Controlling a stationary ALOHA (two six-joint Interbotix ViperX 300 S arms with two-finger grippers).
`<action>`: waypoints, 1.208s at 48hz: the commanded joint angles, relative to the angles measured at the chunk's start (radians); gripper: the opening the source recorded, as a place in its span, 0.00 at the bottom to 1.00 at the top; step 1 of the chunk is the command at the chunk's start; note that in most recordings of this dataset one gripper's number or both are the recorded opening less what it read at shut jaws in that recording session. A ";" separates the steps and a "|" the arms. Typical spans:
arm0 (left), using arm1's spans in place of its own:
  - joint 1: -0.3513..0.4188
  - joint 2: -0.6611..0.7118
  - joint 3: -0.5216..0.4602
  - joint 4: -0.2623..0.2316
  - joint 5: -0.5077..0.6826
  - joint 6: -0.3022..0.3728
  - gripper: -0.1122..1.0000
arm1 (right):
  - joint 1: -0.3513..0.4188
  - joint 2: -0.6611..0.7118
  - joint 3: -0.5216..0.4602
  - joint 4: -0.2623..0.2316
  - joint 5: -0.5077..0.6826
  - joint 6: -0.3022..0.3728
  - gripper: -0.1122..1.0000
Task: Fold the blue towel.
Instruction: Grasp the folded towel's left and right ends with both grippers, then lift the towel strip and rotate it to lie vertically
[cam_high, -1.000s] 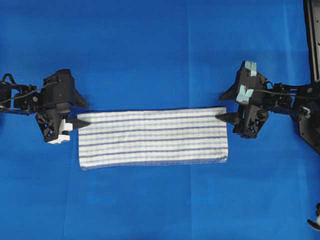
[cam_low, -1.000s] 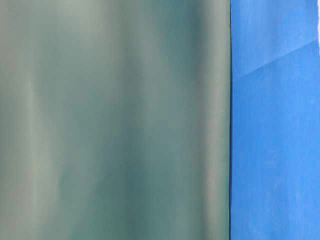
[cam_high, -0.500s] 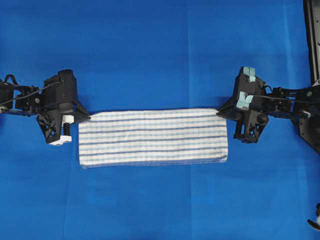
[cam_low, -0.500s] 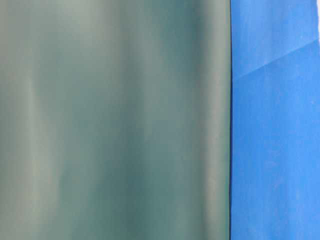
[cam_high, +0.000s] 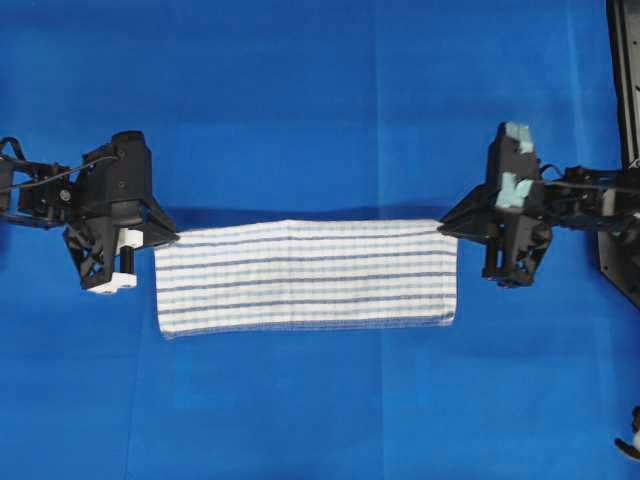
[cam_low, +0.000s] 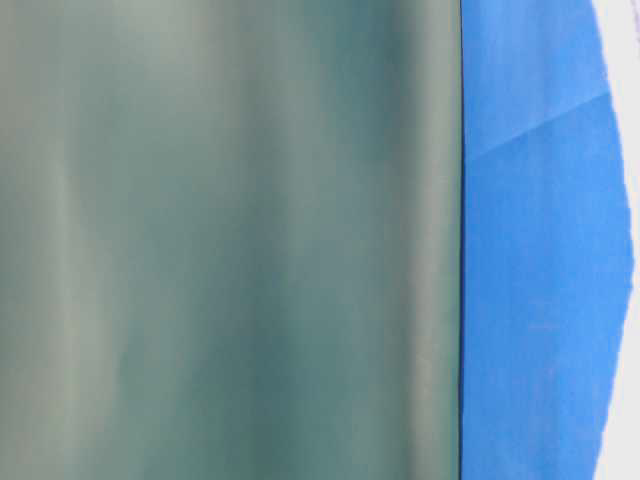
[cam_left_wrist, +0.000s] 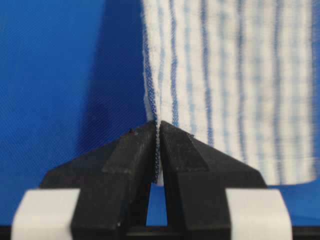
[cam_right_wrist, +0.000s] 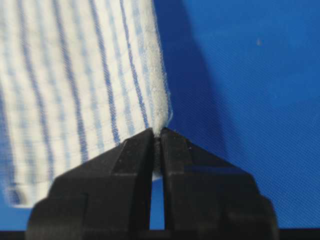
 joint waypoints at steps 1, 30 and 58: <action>-0.034 -0.049 -0.046 -0.002 0.043 -0.002 0.12 | -0.002 -0.081 -0.031 0.002 0.071 0.000 0.14; -0.146 -0.060 -0.138 -0.002 0.018 -0.149 0.12 | -0.064 -0.155 -0.123 -0.060 0.215 -0.002 0.14; -0.193 0.193 -0.383 -0.002 -0.147 -0.152 0.12 | -0.360 0.084 -0.351 -0.249 0.199 -0.006 0.14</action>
